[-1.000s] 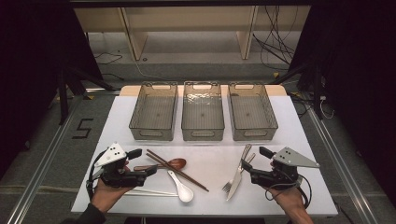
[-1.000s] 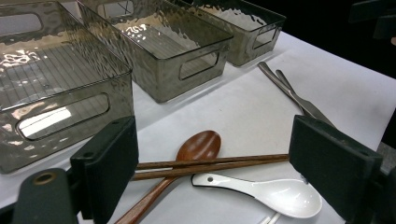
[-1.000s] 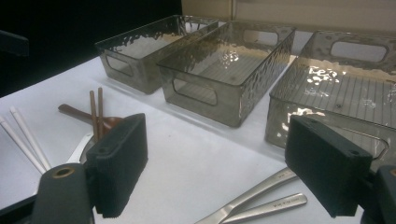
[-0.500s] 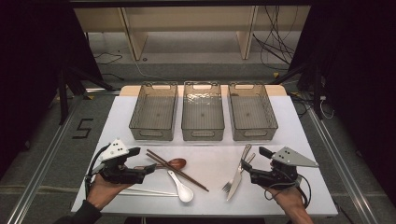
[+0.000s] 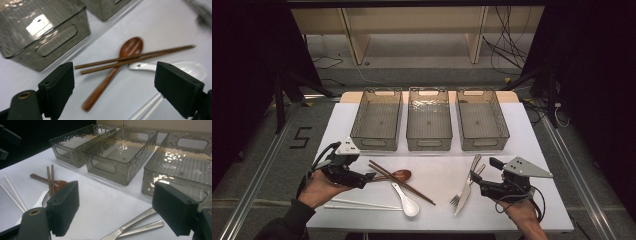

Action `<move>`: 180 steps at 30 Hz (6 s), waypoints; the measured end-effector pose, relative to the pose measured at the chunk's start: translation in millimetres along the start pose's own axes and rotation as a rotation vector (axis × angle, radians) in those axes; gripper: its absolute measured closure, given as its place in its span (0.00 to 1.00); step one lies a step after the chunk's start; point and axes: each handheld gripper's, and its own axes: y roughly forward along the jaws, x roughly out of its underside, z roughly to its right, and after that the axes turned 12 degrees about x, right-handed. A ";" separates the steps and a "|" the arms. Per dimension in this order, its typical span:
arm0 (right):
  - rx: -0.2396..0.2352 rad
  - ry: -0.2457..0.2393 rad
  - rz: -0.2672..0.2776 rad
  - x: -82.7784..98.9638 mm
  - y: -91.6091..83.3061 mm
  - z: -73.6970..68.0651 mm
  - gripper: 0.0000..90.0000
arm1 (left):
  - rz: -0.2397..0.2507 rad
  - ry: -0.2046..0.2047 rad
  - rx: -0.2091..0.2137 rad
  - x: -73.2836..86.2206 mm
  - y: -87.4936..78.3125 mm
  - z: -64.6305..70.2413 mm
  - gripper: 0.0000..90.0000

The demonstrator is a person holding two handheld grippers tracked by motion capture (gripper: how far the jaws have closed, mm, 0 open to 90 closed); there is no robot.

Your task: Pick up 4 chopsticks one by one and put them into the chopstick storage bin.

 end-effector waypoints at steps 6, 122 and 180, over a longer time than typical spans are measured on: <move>0.001 0.001 -0.006 0.1 0.2 0.2 0.26 | -0.089 0.017 0.034 2.1 2.4 -4.1 0.18; 0.021 -0.008 -0.055 1.4 3.1 1.6 0.26 | -0.754 0.352 0.246 48.1 63.2 -15.7 0.90; 0.026 -0.010 -0.063 1.9 4.1 1.7 0.27 | -0.590 0.308 0.241 32.4 29.3 -17.6 0.94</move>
